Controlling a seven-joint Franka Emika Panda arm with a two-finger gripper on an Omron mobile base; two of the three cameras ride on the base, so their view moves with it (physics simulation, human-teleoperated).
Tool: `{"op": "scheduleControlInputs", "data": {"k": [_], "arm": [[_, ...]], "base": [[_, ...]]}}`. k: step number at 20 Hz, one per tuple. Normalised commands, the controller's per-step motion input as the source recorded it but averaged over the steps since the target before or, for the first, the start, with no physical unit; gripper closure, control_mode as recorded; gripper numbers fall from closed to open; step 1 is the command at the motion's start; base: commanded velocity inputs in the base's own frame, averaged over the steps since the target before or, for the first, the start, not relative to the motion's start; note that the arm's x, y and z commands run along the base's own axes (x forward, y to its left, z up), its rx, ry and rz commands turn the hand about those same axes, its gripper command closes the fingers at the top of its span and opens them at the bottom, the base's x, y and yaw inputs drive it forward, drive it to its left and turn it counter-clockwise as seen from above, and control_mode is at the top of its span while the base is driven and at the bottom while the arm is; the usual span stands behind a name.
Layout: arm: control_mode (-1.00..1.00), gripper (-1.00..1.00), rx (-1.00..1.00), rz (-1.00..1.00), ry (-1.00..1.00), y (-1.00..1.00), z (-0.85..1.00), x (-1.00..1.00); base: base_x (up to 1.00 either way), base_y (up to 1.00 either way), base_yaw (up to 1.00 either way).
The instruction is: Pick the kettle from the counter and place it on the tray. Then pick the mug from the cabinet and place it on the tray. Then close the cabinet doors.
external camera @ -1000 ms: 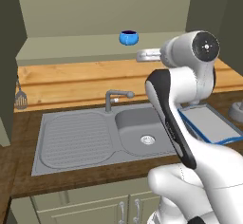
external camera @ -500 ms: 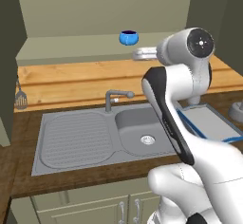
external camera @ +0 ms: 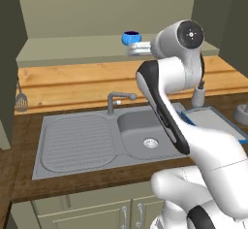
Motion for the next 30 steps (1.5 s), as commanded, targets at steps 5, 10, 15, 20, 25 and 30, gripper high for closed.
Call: {"op": "scheduleControlInputs", "data": {"k": [5,10,15,20,25,30], "arm": [[-1.00,-1.00,0.00,-0.06,-0.05,0.05,0.40,0.25],[-1.00,-1.00,0.00,-0.03,-0.09,0.14,0.36,0.23],[-1.00,-1.00,0.00,0.00,0.02,0.22,0.06,0.37],[-1.00,-1.00,0.00,0.00,0.01,0.01,0.00,0.39],[-1.00,-1.00,0.00,0.00,0.02,0.00,-0.03,0.42],[-1.00,-1.00,0.00,0.00,0.01,0.00,-0.21,0.38]], "base": [[0.00,0.00,0.00],[0.00,0.00,0.00],[0.00,0.00,0.00],[0.00,0.00,0.00],[0.00,0.00,0.00],[0.00,0.00,0.00]]}}
